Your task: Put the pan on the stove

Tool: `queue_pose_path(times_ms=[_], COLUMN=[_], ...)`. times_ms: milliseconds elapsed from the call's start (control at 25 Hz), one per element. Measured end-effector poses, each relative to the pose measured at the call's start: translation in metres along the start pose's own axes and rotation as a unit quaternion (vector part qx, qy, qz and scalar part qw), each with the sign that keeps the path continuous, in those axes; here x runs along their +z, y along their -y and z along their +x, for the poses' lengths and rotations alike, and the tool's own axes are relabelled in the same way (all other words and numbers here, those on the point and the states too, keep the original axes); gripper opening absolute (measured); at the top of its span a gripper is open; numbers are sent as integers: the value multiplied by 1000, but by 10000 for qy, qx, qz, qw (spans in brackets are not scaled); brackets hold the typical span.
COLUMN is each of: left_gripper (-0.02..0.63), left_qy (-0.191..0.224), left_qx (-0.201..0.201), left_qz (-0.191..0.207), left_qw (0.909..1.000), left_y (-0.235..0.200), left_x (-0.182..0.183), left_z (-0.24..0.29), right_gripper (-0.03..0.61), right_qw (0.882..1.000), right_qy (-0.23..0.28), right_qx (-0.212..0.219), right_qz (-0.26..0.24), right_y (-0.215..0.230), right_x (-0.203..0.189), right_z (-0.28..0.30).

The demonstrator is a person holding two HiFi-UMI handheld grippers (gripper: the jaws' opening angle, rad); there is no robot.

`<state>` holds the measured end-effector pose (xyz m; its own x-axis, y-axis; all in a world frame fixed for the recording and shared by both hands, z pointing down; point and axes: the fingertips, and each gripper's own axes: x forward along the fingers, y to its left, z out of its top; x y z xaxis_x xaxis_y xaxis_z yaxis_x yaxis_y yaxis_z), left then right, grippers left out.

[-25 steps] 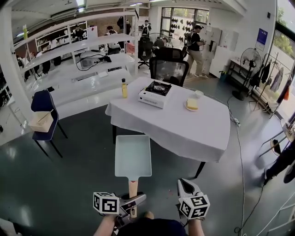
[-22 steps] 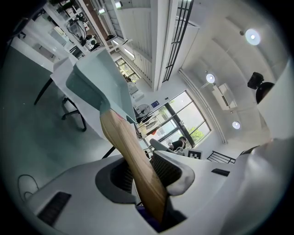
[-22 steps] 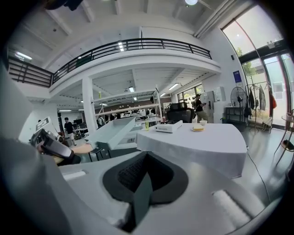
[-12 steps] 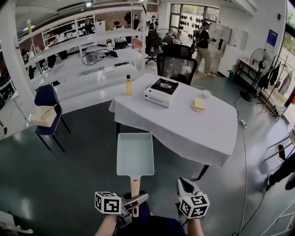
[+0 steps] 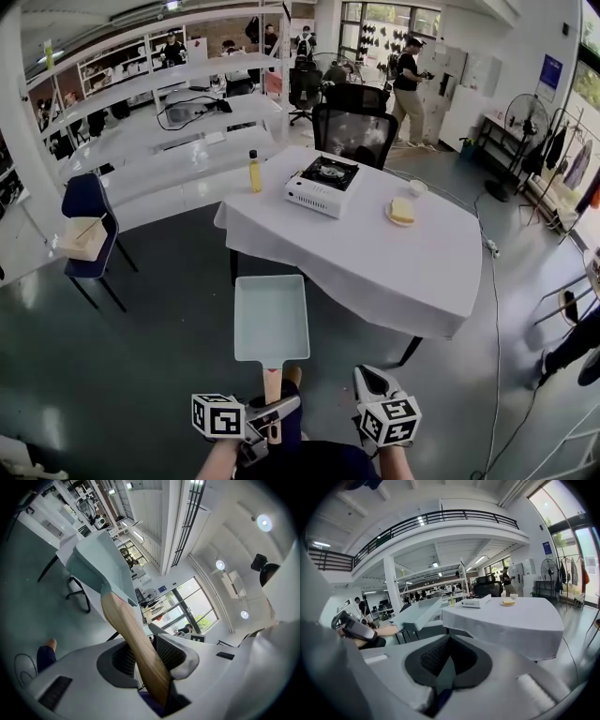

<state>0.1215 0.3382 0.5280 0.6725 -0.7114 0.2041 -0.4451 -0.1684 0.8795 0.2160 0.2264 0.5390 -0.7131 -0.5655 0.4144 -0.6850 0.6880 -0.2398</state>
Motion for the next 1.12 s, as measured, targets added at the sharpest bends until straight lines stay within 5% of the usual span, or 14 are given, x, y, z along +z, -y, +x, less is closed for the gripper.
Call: queue_pose_path(times_ms=[1120], left_gripper=[127], left_qy=[-279], left_qx=[-181], left_qz=[170], left_qw=[9993], left_y=[-79], left_x=[238], left_z=[79], right_gripper=[2], right_qw=[9995], right_qy=[31], right_qx=[-311], right_qz=[24], right_y=[77], right_x=[134], right_z=[204])
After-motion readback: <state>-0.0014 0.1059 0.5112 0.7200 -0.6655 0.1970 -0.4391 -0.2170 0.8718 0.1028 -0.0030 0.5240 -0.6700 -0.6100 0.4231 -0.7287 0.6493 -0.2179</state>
